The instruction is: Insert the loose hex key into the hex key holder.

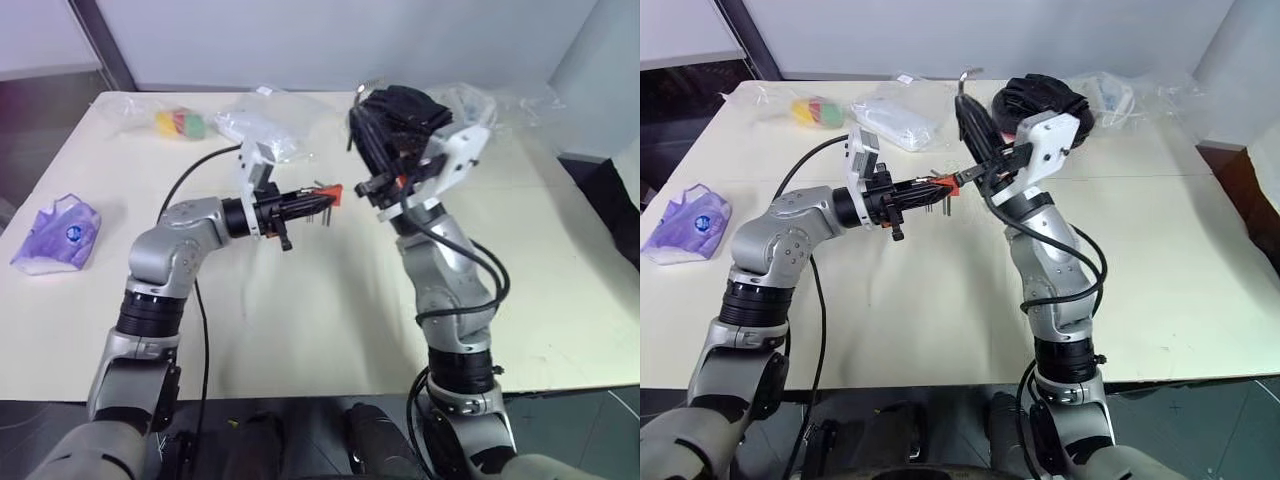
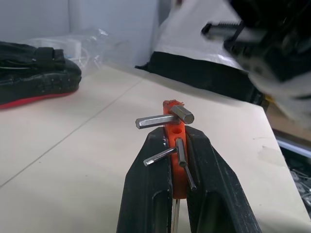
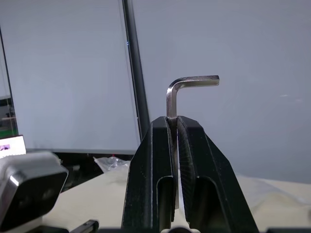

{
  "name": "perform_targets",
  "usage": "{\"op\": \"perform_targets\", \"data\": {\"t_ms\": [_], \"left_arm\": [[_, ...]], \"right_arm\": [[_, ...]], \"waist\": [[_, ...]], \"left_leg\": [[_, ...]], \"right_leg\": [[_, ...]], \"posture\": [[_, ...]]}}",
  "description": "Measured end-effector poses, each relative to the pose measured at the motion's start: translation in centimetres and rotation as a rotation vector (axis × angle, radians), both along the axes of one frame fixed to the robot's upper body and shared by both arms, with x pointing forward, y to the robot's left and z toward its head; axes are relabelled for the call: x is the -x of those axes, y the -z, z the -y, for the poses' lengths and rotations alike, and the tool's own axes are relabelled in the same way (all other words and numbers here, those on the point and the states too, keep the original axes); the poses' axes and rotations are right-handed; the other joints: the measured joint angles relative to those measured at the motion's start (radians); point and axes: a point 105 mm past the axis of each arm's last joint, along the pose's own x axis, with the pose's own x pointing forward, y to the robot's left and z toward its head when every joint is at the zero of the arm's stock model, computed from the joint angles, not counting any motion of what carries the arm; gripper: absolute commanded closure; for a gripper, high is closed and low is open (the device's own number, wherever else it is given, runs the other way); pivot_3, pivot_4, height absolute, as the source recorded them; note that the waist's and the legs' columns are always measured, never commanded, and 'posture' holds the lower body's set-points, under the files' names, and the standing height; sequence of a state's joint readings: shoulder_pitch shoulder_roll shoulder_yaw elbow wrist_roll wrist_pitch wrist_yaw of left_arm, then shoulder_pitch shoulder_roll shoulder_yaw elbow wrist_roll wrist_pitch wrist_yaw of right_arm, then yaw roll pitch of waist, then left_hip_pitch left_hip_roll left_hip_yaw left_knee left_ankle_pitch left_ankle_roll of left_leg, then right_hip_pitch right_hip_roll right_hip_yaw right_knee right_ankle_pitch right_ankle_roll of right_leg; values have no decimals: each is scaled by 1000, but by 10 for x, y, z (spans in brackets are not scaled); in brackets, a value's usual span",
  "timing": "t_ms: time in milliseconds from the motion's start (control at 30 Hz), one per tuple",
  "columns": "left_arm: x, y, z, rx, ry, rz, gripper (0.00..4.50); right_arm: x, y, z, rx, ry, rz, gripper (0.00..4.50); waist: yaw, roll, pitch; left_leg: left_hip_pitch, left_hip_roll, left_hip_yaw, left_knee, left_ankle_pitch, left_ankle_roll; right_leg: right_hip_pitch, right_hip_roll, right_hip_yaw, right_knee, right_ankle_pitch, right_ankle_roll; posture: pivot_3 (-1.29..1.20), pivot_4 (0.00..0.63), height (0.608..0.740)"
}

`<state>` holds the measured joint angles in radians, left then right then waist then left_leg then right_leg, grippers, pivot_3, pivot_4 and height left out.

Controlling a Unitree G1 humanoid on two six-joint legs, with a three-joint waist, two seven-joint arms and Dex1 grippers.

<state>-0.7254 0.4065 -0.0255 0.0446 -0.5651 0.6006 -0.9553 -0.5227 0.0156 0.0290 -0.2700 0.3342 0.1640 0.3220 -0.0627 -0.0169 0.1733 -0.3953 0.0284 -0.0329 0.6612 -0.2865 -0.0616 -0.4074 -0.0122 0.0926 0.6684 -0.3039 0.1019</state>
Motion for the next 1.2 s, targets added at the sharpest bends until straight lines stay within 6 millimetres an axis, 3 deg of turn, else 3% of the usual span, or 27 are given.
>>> {"op": "perform_targets", "data": {"t_ms": [500, 1200], "left_arm": [[-5, -4, 2, 13, -10, 14, 4500], [-5, -5, 2, 15, -20, 13, 4500]], "right_arm": [[0, 23, 1, 52, 8, -36, 4458], [0, 25, -2, 64, 2, -40, 4458]], "waist": [[3, 0, 0], [7, 0, 0]], "left_leg": [[0, 0, 0, 0, 0, 0], [0, 0, 0, 0, 0, 0]], "right_leg": [[0, 0, 0, 0, 0, 0], [0, 0, 0, 1, 0, 0]], "posture": [[0, 150, 740], [0, 150, 740]]}}
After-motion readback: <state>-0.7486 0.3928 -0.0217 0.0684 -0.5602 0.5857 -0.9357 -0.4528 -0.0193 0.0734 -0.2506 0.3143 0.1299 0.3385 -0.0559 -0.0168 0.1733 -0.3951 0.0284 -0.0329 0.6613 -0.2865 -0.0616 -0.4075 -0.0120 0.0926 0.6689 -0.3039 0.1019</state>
